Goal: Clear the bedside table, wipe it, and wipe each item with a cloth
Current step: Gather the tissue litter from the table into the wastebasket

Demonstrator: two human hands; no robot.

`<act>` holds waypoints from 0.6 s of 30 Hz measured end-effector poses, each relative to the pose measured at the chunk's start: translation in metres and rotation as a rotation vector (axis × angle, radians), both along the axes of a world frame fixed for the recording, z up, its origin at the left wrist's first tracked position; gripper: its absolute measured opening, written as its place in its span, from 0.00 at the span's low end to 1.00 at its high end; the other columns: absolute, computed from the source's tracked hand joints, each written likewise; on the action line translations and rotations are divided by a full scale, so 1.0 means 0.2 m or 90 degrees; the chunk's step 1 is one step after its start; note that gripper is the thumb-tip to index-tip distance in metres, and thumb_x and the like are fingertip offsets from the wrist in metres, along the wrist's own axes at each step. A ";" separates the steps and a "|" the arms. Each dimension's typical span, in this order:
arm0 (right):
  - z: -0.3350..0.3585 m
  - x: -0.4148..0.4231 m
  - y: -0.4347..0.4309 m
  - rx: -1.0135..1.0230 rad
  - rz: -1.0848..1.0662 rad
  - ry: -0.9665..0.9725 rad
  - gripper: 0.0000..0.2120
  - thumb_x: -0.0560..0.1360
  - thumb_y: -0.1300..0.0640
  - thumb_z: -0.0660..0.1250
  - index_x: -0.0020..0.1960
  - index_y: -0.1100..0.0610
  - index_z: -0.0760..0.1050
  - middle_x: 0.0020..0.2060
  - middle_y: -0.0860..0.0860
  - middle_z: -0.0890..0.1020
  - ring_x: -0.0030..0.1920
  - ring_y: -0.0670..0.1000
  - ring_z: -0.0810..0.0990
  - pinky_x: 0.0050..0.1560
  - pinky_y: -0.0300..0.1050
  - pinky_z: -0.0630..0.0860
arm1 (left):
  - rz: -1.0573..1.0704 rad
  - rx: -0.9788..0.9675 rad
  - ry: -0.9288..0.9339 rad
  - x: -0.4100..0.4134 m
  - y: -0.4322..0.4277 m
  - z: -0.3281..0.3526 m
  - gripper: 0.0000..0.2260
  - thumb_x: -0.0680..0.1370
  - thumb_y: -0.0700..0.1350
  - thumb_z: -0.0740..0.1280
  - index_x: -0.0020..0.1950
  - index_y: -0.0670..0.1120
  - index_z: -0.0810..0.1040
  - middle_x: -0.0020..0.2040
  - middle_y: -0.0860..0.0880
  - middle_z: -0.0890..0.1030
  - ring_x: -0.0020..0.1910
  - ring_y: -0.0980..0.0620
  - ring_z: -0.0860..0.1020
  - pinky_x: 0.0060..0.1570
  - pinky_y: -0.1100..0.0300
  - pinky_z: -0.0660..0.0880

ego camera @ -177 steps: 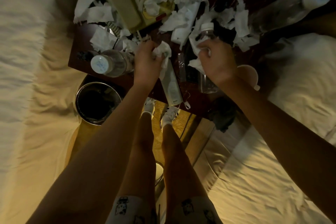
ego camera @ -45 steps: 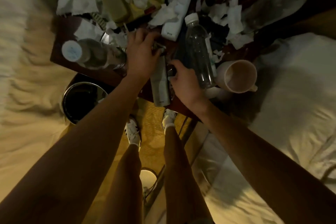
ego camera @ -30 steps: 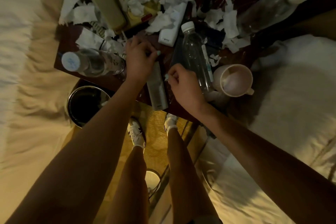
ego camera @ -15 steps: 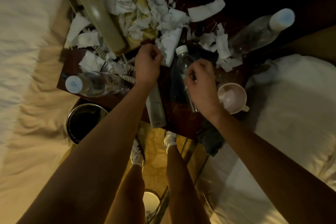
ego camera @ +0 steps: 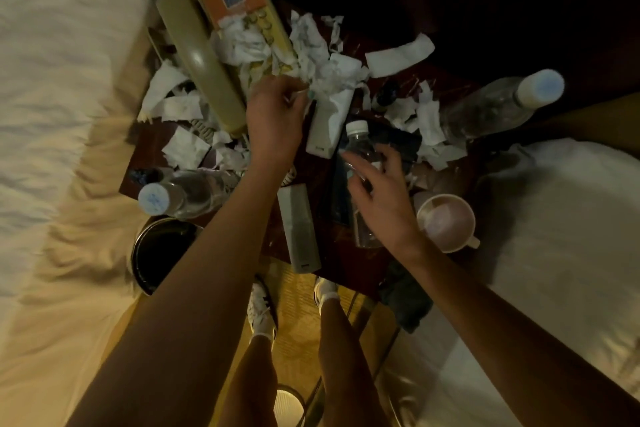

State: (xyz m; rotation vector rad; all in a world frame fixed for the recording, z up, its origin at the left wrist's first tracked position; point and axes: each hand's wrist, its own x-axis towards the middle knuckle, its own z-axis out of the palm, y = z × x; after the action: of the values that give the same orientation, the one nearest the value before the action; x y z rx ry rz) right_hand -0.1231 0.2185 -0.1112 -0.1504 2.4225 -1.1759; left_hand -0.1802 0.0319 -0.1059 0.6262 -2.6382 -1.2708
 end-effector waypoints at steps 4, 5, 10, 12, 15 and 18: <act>0.06 -0.04 -0.02 -0.081 -0.058 -0.073 0.18 0.79 0.60 0.62 0.65 0.45 0.74 0.69 0.52 0.63 0.62 0.39 0.71 0.57 0.26 0.70 | -0.064 -0.117 -0.017 -0.12 -0.04 -0.02 0.06 0.73 0.44 0.70 0.45 0.41 0.81 0.58 0.43 0.76 0.61 0.41 0.69 0.62 0.49 0.67; 0.08 -0.05 -0.02 -0.114 -0.079 -0.091 0.18 0.79 0.60 0.62 0.65 0.44 0.74 0.68 0.51 0.64 0.59 0.34 0.71 0.54 0.25 0.70 | -0.105 -0.160 -0.031 -0.14 -0.05 -0.03 0.06 0.72 0.44 0.71 0.45 0.42 0.81 0.63 0.43 0.74 0.66 0.40 0.66 0.64 0.50 0.64; 0.21 -0.10 -0.01 -0.226 -0.141 -0.082 0.20 0.78 0.65 0.63 0.61 0.43 0.73 0.63 0.52 0.70 0.54 0.32 0.74 0.50 0.27 0.73 | -0.285 -0.295 -0.135 -0.28 -0.11 -0.05 0.09 0.72 0.46 0.73 0.49 0.43 0.81 0.73 0.43 0.68 0.76 0.35 0.52 0.73 0.40 0.52; 0.24 -0.14 0.03 -0.248 -0.121 -0.057 0.20 0.78 0.65 0.63 0.62 0.44 0.73 0.62 0.52 0.72 0.52 0.36 0.77 0.47 0.31 0.76 | -0.342 -0.344 -0.197 -0.35 -0.12 -0.04 0.10 0.73 0.48 0.72 0.51 0.46 0.80 0.74 0.44 0.67 0.77 0.36 0.49 0.73 0.37 0.47; 0.26 -0.18 0.11 -0.282 -0.087 -0.075 0.19 0.76 0.60 0.63 0.62 0.42 0.75 0.62 0.53 0.74 0.54 0.51 0.79 0.52 0.52 0.81 | -0.380 -0.375 -0.253 -0.42 -0.09 -0.03 0.11 0.74 0.49 0.71 0.54 0.47 0.78 0.73 0.45 0.69 0.78 0.41 0.52 0.71 0.34 0.38; 0.28 -0.21 0.17 -0.248 -0.063 -0.082 0.17 0.77 0.58 0.62 0.64 0.45 0.75 0.63 0.54 0.74 0.61 0.47 0.75 0.63 0.42 0.74 | -0.337 -0.371 -0.218 -0.42 -0.06 -0.06 0.18 0.74 0.51 0.70 0.61 0.47 0.72 0.65 0.45 0.76 0.73 0.44 0.63 0.71 0.33 0.36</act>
State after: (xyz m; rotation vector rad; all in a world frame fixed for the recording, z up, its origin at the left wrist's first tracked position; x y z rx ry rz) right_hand -0.1651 0.2524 -0.0561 -0.0698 2.0874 -1.6405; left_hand -0.2651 0.0208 -0.1179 0.0463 -3.3746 -0.4142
